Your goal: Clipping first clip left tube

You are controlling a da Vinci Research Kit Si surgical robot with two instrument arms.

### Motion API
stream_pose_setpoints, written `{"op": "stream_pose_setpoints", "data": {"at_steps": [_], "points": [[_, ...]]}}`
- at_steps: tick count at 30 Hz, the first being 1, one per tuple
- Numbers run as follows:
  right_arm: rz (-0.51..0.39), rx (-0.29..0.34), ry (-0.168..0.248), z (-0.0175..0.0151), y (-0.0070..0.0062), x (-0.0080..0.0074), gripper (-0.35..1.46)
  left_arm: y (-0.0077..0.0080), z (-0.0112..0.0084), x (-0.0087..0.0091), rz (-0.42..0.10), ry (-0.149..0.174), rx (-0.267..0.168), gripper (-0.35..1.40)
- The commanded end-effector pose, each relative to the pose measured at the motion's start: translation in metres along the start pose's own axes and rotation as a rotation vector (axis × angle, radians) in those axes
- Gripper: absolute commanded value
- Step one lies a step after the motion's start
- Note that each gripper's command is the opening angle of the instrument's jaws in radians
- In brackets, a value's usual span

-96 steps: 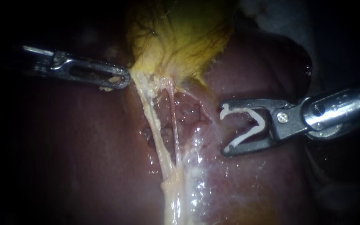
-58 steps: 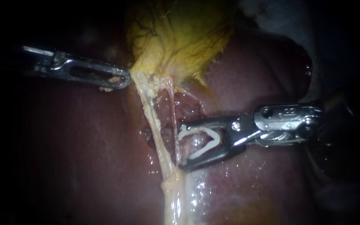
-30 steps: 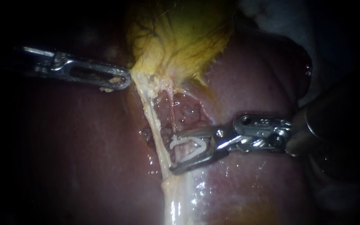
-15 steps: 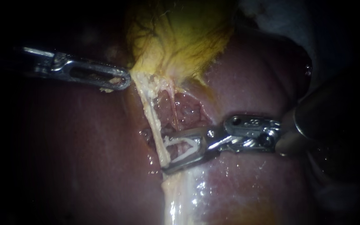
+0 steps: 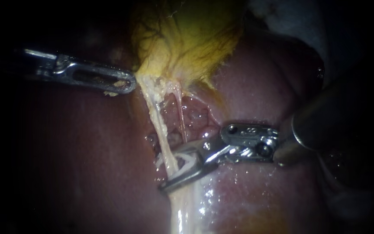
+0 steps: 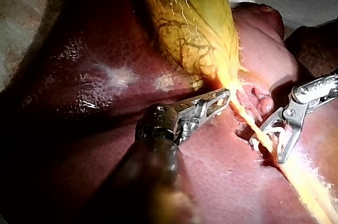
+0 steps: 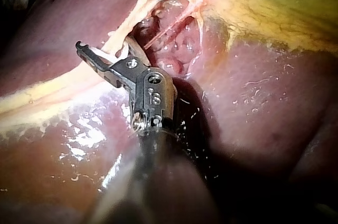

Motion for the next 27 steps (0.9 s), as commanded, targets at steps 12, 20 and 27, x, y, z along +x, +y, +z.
{"op": "stream_pose_setpoints", "data": {"at_steps": [12,20,27], "points": [[0.023,0.267,0.042,0.0014,0.0003,0.0006,0.55,0.0,0.0,0.0,0.0,0.0,0.0,-0.35],[0.018,0.363,0.008,0.0019,-0.001,0.0005,0.54,0.0,0.0,0.0,0.0,0.0,0.0,-0.35],[0.014,0.393,0.008,0.0022,-0.0023,0.0008,0.54,0.0,-0.0002,0.0,0.0,0.001,0.001,-0.35]]}}
